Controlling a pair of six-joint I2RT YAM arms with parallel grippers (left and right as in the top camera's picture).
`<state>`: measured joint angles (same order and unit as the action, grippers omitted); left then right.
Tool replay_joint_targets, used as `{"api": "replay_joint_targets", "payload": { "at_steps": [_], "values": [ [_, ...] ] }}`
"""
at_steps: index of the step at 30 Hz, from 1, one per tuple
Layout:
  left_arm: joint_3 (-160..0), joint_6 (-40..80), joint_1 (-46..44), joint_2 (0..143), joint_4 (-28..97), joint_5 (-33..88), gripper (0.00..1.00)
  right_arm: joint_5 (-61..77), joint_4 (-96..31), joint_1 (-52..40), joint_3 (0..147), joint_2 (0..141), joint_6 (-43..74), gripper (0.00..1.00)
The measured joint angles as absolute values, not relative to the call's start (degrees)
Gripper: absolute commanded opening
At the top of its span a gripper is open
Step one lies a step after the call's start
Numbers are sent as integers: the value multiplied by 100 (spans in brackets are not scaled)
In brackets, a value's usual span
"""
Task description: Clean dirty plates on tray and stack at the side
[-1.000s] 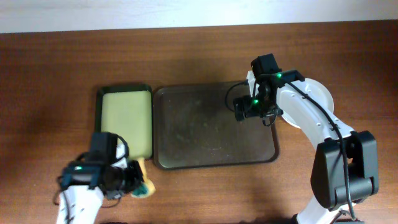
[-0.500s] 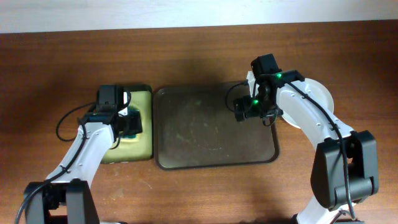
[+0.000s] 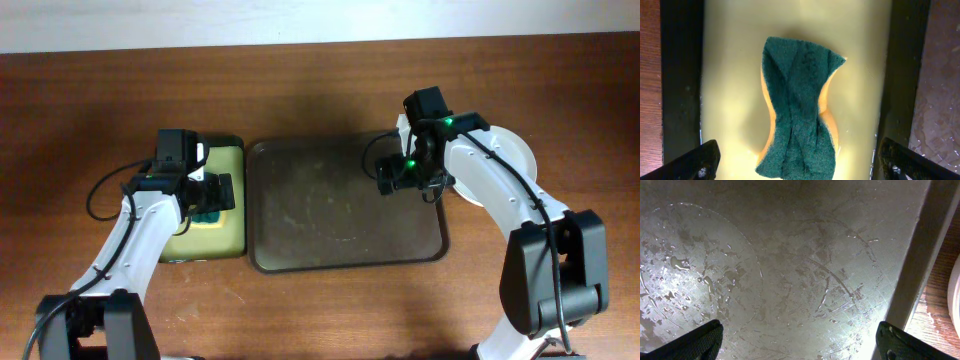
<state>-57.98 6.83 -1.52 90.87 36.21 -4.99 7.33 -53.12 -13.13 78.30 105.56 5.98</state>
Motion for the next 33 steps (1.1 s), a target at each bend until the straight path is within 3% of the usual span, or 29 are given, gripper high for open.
{"api": "replay_joint_targets", "payload": {
  "at_steps": [9, 15, 18, 20, 24, 27, 30, 33],
  "values": [
    [-5800, 683, -152, 9087, 3623, -499, 100, 733, -5312, -1313, 7813, 10342, 598, 98],
    [-5798, 683, -152, 9087, 3636, -497, 99, 729, -5317, -1313, 7760, 7513, 602, 98],
    [-5800, 683, -152, 9087, 3625, -499, 100, -47, -4698, -1192, 7658, 5430, 425, 98],
    [-5798, 681, -152, 9078, 3664, -495, 99, -134, -3422, -926, 6709, 3988, 355, 98],
    [-5808, 683, -152, 9063, 3647, -499, 99, 73, -722, -145, 3157, 792, 292, 98],
    [-5808, 683, -152, 9063, 3638, -499, 99, 178, 932, -38, 1315, 110, 283, 98],
    [-5808, 681, -152, 9063, 3636, -497, 100, 228, 1490, -38, 305, 75, 283, 98],
    [-5808, 683, -152, 9063, 3636, -499, 99, 259, 220, -36, 108, 38, 97, 98]
  ]
}}
